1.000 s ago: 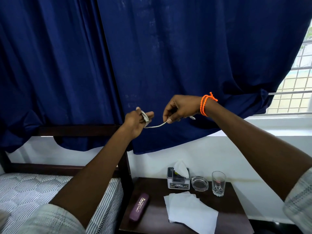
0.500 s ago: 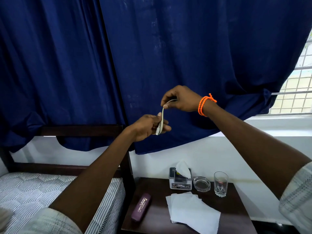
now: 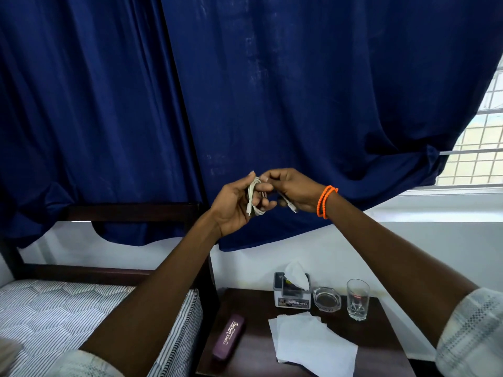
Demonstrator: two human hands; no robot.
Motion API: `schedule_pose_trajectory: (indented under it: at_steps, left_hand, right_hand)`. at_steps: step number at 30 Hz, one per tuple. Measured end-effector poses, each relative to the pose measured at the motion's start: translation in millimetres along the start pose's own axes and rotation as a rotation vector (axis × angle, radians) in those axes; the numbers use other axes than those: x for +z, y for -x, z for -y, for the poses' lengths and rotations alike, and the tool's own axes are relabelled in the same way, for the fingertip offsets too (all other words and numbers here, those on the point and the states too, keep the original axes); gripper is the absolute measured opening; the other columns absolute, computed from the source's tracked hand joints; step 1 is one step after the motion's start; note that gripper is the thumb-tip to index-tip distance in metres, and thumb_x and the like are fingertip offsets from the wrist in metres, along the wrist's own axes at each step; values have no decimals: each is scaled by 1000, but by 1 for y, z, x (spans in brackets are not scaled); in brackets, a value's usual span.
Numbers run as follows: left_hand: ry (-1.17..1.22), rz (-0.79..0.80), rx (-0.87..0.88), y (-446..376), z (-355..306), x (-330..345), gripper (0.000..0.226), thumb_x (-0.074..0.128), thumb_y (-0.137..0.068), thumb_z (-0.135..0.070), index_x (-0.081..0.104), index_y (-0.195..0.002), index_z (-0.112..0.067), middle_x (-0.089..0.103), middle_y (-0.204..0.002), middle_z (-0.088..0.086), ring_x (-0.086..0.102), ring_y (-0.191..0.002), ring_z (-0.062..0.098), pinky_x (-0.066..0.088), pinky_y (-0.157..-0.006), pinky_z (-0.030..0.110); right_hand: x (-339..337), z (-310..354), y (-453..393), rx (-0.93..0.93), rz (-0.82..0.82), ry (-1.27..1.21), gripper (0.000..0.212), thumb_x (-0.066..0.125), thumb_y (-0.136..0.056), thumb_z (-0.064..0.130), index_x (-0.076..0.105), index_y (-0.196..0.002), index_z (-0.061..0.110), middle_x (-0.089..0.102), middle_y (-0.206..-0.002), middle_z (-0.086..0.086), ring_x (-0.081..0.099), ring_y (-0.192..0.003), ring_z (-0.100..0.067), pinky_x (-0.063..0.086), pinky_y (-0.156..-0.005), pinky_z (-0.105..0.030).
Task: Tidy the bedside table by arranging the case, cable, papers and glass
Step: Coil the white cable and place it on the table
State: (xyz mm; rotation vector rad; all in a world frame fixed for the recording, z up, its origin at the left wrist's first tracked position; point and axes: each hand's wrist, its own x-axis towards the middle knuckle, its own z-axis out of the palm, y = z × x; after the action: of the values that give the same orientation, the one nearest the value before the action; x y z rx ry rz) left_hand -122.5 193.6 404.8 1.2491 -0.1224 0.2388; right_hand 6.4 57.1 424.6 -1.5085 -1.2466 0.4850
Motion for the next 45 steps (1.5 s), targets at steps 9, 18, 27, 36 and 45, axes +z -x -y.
schedule_pose_trajectory:
  at_steps: [9,18,27,36,45]
  left_hand:
    - [282,-62,85,2,7,-3,44,47,-99,-30,65,-72,0,50,-43,8,60,-55,21,61,-78,35]
    - [355,-525,61,-8,21,6,56,44,-106,-40,66,-75,1,58,-55,10,63,-50,18,62,-56,33]
    - [-399,-507,111,3,14,-11,33,65,-98,-37,79,-98,-7,80,-89,11,77,-85,23,63,-78,35]
    - [-453,-524,166,4,9,-10,14,65,-99,-17,78,-96,-13,74,-76,3,69,-72,18,61,-74,36]
    - [-198,-505,56,2,17,-4,15,64,-100,-18,75,-97,-9,72,-73,1,68,-69,16,63,-78,36]
  right_hand:
    - [21,-1,3,20,-37,-138,34,47,-106,35,71,-102,12,67,-94,-17,56,-67,-9,35,-48,-19]
    - [31,8,-1,-112,-197,355,32,52,-104,23,71,-91,0,71,-86,-22,57,-69,-18,47,-66,-35]
    - [20,6,0,-139,-204,614,32,56,-102,27,71,-78,12,67,-73,5,58,-64,-2,44,-62,-19]
    - [14,-2,1,-72,-211,463,25,53,-103,28,68,-97,8,72,-81,-6,67,-70,-27,57,-68,-47]
    - [-2,-6,2,-56,-293,536,15,63,-97,16,78,-98,13,76,-82,-7,73,-77,-19,58,-69,-26]
